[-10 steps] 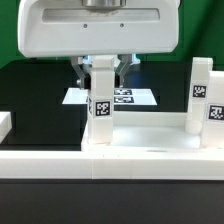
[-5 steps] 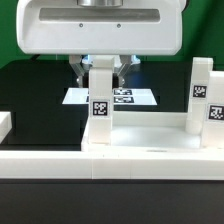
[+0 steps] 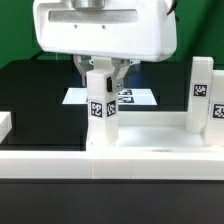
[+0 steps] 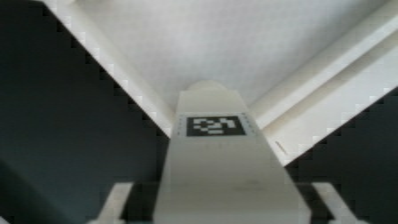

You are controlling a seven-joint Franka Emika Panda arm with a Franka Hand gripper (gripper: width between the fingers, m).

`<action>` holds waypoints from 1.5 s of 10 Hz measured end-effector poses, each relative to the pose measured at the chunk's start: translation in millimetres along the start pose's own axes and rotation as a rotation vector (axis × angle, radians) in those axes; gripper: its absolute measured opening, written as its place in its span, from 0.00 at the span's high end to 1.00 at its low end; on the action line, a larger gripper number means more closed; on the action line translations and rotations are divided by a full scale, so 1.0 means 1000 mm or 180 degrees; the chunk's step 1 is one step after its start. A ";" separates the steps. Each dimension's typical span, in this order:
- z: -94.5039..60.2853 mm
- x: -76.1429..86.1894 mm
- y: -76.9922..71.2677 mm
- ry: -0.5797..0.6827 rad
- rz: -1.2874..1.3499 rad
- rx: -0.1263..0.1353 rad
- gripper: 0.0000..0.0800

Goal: Assemble desk

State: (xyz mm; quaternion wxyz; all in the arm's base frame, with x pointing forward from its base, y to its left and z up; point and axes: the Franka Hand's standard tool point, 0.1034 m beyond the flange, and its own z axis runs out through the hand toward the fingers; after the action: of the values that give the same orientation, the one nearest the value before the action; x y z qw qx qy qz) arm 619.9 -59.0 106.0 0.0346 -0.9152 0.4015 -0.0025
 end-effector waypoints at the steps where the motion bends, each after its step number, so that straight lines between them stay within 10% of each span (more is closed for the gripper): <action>1: 0.000 -0.001 0.000 -0.0022 0.0380 -0.0003 0.64; 7: 0.000 -0.001 -0.001 -0.0078 0.1768 0.0058 0.64; 9: 0.000 -0.001 -0.001 -0.0074 0.1444 0.0061 0.25; 15: -0.001 0.000 -0.002 -0.0035 -0.0618 0.0051 0.19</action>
Offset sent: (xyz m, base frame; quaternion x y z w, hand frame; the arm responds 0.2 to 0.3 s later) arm -0.0017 0.0023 -0.0045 -0.0066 -0.0397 0.1965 0.9797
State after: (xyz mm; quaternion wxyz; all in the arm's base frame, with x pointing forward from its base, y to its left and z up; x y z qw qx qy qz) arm 621.3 -57.9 107.2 0.0438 -0.9495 0.3107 -0.0040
